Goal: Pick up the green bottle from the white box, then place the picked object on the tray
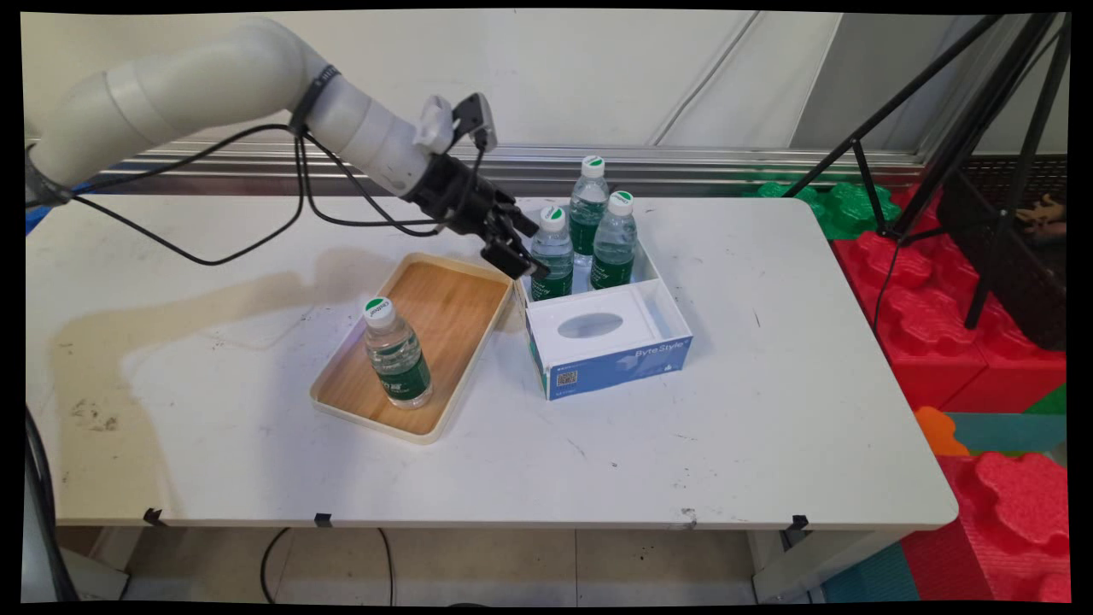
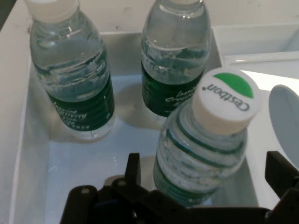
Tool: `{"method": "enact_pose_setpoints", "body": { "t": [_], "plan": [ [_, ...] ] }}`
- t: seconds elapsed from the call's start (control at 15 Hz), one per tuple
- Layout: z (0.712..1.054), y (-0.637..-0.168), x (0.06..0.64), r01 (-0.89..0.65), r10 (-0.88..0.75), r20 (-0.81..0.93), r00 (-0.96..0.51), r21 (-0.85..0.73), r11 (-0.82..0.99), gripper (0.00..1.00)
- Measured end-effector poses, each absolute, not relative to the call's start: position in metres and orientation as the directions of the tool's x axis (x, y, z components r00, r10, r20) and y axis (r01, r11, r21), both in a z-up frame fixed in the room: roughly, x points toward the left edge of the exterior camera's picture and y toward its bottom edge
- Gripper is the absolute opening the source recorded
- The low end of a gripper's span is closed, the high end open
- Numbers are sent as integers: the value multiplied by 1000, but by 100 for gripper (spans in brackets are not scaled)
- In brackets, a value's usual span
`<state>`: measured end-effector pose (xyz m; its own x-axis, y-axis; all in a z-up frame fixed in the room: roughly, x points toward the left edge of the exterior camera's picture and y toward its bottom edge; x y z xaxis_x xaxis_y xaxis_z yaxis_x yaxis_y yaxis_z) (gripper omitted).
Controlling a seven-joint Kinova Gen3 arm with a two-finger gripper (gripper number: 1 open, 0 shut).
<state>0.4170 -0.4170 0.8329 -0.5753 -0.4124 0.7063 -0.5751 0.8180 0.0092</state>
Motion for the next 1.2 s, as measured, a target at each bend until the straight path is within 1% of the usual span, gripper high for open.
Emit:
{"method": "enact_pose_setpoints", "body": {
  "t": [0.47,0.53,0.93,1.2],
  "plan": [
    [814,-434,401,-565,-397,710,-582,-2,825,100],
    [812,-435,400,-563,-394,711,-583,-3,826,0],
    [809,-439,398,-558,-382,719,-581,-10,830,0],
    [817,-436,401,-559,-376,729,-572,-11,829,0]
  ]
}}
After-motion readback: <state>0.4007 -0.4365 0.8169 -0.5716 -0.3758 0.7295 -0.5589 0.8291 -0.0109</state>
